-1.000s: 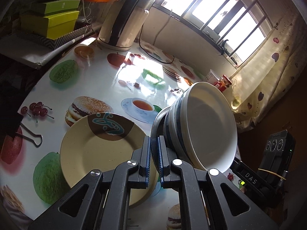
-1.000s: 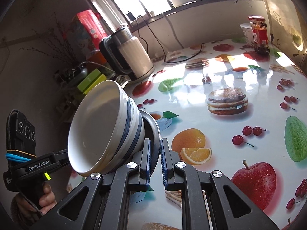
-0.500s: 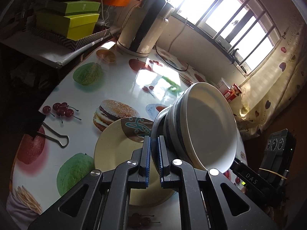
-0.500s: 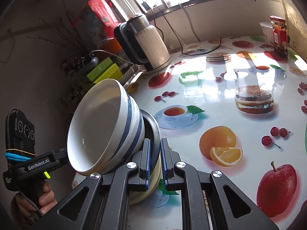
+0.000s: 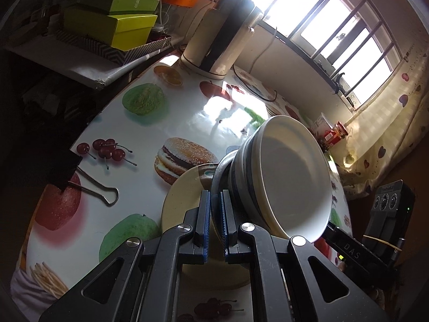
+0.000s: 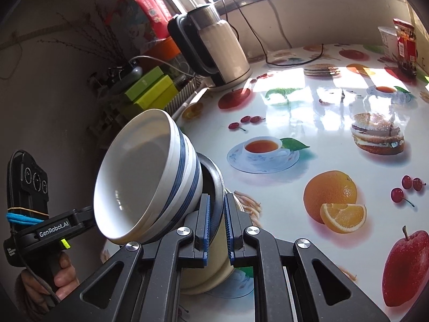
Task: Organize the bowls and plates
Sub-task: 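Lower the steel bowl onto the stack of cream plates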
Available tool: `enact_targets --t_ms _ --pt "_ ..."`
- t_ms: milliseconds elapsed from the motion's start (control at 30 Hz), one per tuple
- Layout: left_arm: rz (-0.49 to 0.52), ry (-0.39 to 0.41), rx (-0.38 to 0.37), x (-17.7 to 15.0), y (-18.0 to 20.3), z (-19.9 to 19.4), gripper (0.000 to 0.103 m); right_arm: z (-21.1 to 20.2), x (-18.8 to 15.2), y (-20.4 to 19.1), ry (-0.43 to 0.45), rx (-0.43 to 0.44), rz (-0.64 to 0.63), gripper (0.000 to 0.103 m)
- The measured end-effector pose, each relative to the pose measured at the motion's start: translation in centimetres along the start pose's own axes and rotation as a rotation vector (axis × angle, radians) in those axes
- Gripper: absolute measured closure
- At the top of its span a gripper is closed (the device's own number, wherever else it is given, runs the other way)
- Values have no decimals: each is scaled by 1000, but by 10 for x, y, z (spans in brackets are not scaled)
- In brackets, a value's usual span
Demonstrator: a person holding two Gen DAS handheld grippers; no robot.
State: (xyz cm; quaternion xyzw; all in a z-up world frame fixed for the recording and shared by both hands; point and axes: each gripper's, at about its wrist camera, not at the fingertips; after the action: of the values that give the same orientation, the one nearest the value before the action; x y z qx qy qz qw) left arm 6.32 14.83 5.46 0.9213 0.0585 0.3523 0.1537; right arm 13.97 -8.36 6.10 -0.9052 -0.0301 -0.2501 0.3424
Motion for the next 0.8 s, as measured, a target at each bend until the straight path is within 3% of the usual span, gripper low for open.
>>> enact_targets --t_ms 800 --pt "-34 -31 16 -13 -15 7 96 13 -9 -4 -41 -12 -24 92"
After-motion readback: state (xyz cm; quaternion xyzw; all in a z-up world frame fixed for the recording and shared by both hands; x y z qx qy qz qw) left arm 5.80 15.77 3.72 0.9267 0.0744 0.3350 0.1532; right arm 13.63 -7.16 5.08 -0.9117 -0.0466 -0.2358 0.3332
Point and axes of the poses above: each gripper's, at about its wrist camera, not at the fingertips, and z roughly the way its jaws point, y to its right, x to its top, and after that the axes turned 14 degrees about z, right-handed
